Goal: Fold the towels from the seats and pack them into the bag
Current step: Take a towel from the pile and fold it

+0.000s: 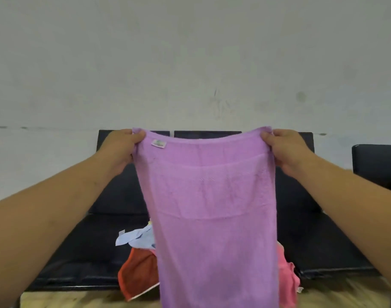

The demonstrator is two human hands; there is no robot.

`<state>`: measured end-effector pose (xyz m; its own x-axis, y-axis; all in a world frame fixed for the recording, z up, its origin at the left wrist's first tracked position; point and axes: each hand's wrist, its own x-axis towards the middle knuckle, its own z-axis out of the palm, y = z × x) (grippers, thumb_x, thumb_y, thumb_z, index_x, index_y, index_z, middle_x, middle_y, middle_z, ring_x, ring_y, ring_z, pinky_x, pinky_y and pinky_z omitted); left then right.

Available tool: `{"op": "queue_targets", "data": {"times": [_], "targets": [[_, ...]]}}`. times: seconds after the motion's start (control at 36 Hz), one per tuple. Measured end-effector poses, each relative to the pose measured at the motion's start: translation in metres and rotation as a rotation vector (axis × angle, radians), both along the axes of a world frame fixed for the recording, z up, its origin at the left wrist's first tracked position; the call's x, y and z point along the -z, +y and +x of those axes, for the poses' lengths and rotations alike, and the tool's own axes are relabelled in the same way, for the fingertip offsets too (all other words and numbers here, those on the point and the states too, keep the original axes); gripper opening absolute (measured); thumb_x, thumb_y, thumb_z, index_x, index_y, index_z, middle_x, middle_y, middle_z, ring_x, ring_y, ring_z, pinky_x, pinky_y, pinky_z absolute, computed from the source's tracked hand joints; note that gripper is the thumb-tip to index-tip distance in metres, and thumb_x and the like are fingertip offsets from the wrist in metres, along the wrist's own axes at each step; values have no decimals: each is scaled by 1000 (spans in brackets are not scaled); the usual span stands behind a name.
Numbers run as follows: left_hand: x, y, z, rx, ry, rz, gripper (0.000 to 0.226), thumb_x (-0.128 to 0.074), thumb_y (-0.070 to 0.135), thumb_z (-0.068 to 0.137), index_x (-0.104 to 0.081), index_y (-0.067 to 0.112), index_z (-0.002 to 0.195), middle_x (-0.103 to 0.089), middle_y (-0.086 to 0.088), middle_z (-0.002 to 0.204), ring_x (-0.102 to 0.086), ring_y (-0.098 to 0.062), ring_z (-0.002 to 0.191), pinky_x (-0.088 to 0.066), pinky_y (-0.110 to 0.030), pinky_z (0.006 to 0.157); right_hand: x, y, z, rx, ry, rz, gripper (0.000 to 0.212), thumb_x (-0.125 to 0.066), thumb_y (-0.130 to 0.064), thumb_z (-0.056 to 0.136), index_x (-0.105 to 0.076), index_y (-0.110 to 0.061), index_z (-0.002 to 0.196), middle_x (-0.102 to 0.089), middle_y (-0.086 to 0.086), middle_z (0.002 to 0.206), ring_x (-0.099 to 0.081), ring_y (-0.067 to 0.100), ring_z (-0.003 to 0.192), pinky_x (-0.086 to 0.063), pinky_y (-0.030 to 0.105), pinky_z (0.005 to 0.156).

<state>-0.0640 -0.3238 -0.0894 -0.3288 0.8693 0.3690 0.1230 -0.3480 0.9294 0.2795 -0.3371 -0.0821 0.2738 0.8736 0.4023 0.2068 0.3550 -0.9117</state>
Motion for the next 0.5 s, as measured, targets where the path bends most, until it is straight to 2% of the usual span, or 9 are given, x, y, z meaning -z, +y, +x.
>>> {"op": "queue_targets", "data": {"times": [0.06,0.08,0.17,0.22,0.25,0.31,0.33,0.42,0.5], "targets": [[8,2,2,-19,71,-19,28,-67,27,94,-69,11,117,-71,-7,108,-65,-24,99,-55,-40,84,5,-2,-1,9,4,-16,31,-56,-25,102,-62,4,112,-59,25,130,-60,35,118,-46,55,105],[13,3,5,-21,104,-26,30,-68,27,93,-69,11,118,-70,-8,114,-65,-25,102,-54,-41,91,7,-2,-2,14,5,-22,35,-56,-26,102,-61,6,116,-59,25,130,-61,34,116,-45,57,106],[23,2,16,-48,192,-49,30,-68,25,93,-68,12,120,-68,-5,116,-63,-23,106,-50,-43,101,16,2,-6,47,-13,-76,33,-57,-25,100,-64,3,114,-62,24,123,-63,30,106,-48,53,104],[29,3,25,-66,220,-66,21,-66,21,92,-71,12,110,-69,-6,110,-64,-23,101,-53,-43,97,22,7,-10,85,-42,-124,27,-57,-22,98,-67,0,108,-66,22,113,-62,27,96,-54,46,95],[30,3,29,-67,220,-69,17,-65,18,91,-72,10,104,-69,-7,103,-64,-22,93,-55,-39,90,25,8,-12,99,-57,-142,24,-56,-19,97,-66,1,107,-67,17,106,-60,25,91,-55,41,87],[34,2,38,-52,214,-99,18,-63,13,88,-71,0,97,-66,-8,87,-58,-19,74,-54,-32,72,33,11,-19,118,-88,-161,21,-54,-15,97,-64,1,106,-62,11,93,-56,21,78,-50,34,69],[36,3,43,-29,214,-124,19,-63,12,87,-71,-4,95,-63,-10,82,-55,-19,70,-52,-31,69,37,11,-25,122,-112,-161,19,-52,-15,99,-64,0,100,-59,10,88,-53,19,72,-47,31,63],[45,-1,61,89,242,-123,17,-66,11,88,-71,-5,90,-63,-11,79,-53,-18,68,-51,-30,70,49,6,-46,91,-193,-113,21,-51,-14,99,-56,-3,81,-49,11,78,-46,20,66,-42,31,60],[51,-5,78,216,230,-56,8,-68,11,91,-72,9,97,-68,-7,81,-57,-14,66,-52,-26,66,61,0,-68,3,-227,-55,26,-61,-16,94,-60,9,85,-52,12,76,-47,20,70,-44,34,63]]}}
